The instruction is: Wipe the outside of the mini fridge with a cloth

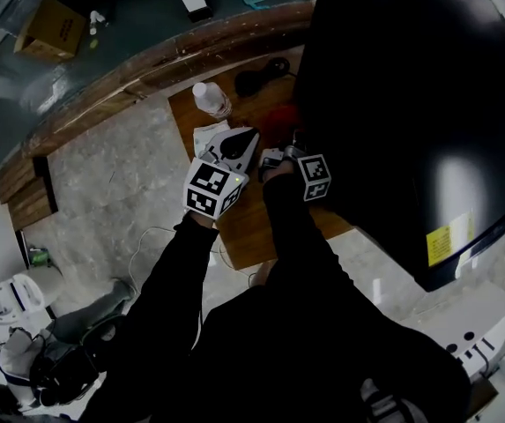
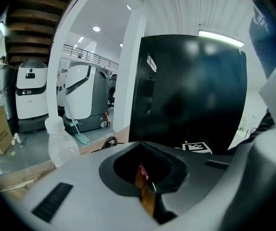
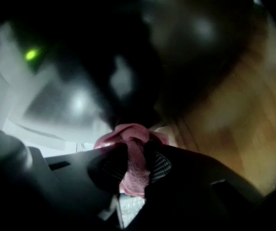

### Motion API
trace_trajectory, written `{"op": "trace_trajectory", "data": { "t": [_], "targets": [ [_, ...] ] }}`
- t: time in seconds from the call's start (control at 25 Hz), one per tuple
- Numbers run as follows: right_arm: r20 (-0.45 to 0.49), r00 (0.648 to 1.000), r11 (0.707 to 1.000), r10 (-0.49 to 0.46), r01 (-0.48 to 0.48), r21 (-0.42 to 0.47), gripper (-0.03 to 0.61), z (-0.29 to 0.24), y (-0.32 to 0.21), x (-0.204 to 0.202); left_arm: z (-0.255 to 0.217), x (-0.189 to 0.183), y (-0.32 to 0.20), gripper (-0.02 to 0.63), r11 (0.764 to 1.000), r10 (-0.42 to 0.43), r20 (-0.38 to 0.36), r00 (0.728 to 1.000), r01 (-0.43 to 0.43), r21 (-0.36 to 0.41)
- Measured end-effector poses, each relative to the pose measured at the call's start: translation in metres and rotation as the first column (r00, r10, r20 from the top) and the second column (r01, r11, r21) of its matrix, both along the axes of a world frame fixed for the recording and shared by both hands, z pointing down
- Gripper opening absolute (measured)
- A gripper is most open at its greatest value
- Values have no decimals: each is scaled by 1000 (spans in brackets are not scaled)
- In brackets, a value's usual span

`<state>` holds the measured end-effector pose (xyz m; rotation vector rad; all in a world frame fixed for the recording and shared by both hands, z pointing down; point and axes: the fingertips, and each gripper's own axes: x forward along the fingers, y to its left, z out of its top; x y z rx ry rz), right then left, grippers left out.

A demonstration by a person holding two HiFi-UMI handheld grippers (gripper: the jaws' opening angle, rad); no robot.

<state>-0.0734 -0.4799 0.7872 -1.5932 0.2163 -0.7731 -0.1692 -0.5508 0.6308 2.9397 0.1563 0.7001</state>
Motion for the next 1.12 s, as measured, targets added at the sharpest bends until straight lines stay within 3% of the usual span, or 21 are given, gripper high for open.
{"op": "trace_trajectory", "data": {
  "t": [0.12, 0.16, 0.24, 0.36, 0.52, 0.68, 0.84, 0.96, 1.12],
  "targets": [
    [-122, 984, 992, -128, 127, -19, 72, -26, -18, -13, -7, -19, -7, 6, 999, -37, -22, 999, 37, -1],
    [-183, 962, 979, -204, 201, -35, 72, -40, -27, -22, -9, -25, -9, 6, 999, -54, -30, 998, 54, -5],
    [-306, 884, 935, -353, 344, -85, 74, -72, -38, -45, -16, -38, -6, 6, 998, -69, -41, 997, 69, -11],
    [-463, 731, 862, -500, 470, -190, 74, -129, -37, -86, -40, -68, 4, 6, 998, -58, -67, 996, 59, 10],
    [-639, 459, 773, -618, 502, -387, 74, -221, -20, -130, -101, -109, 24, 6, 997, -45, -153, 987, 55, 62],
    [-727, 230, 733, -647, 449, -511, 74, -312, 16, -182, -159, -161, 64, 6, 994, -11, -223, 975, 36, 107],
    [-739, 30, 688, -673, 393, -611, 74, -384, 66, -234, -205, -198, 99, 6, 999, 2, -299, 954, 14, 49],
    [-715, -50, 664, -697, 332, -670, 74, -406, 110, -259, -221, -214, 131, 6, 999, 41, -326, 945, -39, 12],
    [-679, -77, 640, -730, 272, -719, 74, -408, 161, -274, -227, -219, 175, 6, 992, 109, -343, 933, -125, -25]
  ]
}}
